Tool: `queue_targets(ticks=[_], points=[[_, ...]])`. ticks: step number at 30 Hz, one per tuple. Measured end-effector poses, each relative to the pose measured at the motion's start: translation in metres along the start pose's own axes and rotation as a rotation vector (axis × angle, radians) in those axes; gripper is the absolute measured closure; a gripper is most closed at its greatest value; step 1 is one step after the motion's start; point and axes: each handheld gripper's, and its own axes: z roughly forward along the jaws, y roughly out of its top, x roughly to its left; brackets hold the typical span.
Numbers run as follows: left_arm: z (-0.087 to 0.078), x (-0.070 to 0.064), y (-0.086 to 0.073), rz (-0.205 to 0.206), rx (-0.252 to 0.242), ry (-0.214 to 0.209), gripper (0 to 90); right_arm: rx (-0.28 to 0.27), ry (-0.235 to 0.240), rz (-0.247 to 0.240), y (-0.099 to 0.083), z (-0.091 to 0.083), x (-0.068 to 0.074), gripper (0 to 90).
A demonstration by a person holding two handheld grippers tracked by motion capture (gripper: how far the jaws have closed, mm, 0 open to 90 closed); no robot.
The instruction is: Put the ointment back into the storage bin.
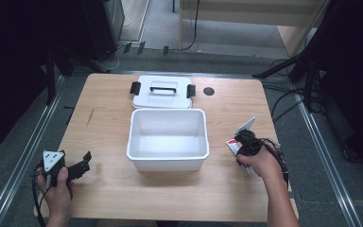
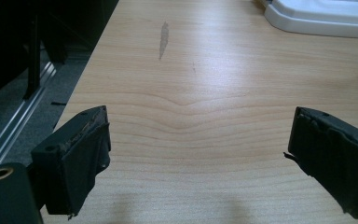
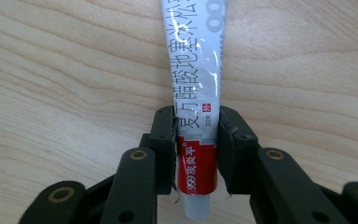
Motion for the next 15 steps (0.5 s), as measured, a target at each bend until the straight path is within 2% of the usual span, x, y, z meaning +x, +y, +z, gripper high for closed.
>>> queue_targets(ticks=[9, 11, 15], points=[[0.0001, -0.0001, 0.0001, 0.003, 0.003, 0.002, 6.3, 0.005, -0.001, -0.011, 0.0013, 0.0004, -0.0005, 72.7], [0.0, -0.0002, 0.0001, 0.006, 0.003, 0.001, 6.3, 0.01, -0.026, -0.028, 0.0009, -0.0001, -0.0005, 72.8], [-0.0002, -0.0013, 0.0002, 0.016, 0.007, 0.006, 6.3, 0.008, -0.016, 0.0, -0.0001, -0.0055, -0.0031, 72.9]])
